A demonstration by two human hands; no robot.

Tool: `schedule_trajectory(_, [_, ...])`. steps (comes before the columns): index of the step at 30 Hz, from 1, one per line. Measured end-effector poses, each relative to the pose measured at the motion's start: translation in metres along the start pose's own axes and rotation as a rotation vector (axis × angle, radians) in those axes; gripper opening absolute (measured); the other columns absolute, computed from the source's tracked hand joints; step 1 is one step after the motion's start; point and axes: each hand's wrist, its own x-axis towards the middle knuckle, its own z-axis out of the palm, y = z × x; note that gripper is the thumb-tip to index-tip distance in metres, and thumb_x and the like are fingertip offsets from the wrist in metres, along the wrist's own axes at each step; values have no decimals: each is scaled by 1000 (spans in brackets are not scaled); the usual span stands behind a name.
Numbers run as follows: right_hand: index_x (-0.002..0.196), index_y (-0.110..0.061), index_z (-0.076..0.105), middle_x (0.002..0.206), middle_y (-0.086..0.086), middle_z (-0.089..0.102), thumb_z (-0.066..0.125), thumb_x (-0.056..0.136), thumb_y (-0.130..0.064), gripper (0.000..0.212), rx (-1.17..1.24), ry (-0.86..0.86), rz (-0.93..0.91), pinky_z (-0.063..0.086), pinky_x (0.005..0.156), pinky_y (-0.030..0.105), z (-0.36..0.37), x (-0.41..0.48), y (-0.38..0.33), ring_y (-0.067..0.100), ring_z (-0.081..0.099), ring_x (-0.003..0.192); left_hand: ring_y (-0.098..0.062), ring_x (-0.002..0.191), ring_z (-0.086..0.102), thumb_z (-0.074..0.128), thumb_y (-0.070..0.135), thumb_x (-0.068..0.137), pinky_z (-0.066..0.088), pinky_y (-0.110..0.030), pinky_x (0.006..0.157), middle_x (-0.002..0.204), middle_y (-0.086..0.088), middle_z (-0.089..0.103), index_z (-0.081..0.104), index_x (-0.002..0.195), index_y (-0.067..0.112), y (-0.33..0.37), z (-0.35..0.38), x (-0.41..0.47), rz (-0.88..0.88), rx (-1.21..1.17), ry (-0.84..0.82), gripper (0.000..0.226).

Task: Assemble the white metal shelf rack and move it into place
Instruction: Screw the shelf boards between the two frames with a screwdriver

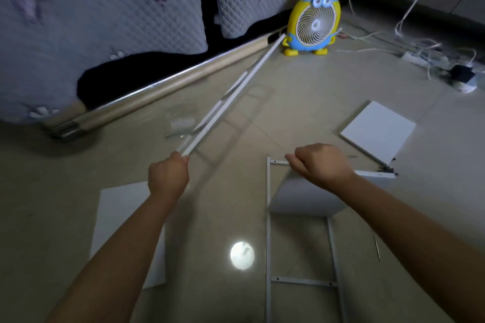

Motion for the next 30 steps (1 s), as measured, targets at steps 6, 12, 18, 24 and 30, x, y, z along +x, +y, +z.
schedule_trajectory(6, [62,-16,44,68,3,50,37,95,-47,45,303,-111,287,28,59,28,-29,12,11,23,53,72,-43,68,59,39,29,98,43,-40,62,74,-31,60,57,81,-8,44,-57,6,-16,-222,104,44])
schedule_trajectory(12, [87,-8,59,70,9,62,54,76,-30,25,55,693,-59,45,50,24,-96,22,47,27,61,57,-33,52,53,19,62,79,37,-33,51,55,-18,54,49,63,6,89,-76,-6,52,-348,227,65])
schedule_trajectory(18, [96,-6,60,89,15,63,77,59,-43,54,-327,366,-175,49,62,35,-128,48,62,36,58,84,-27,31,44,16,55,96,23,-21,48,37,-10,45,48,50,9,130,-87,13,378,-111,430,73])
schedule_trajectory(24, [100,-11,59,98,13,63,48,88,-31,26,-415,-102,72,38,69,33,-144,47,83,35,56,99,-25,39,51,25,49,98,34,-31,55,44,-9,51,59,57,7,115,-89,47,664,-10,576,68])
schedule_trajectory(30, [75,-6,58,70,15,62,49,83,-20,19,-296,52,304,32,53,29,-140,5,78,37,60,66,-33,71,60,26,52,94,30,-38,76,68,-16,59,58,70,6,147,-90,76,638,-192,402,61])
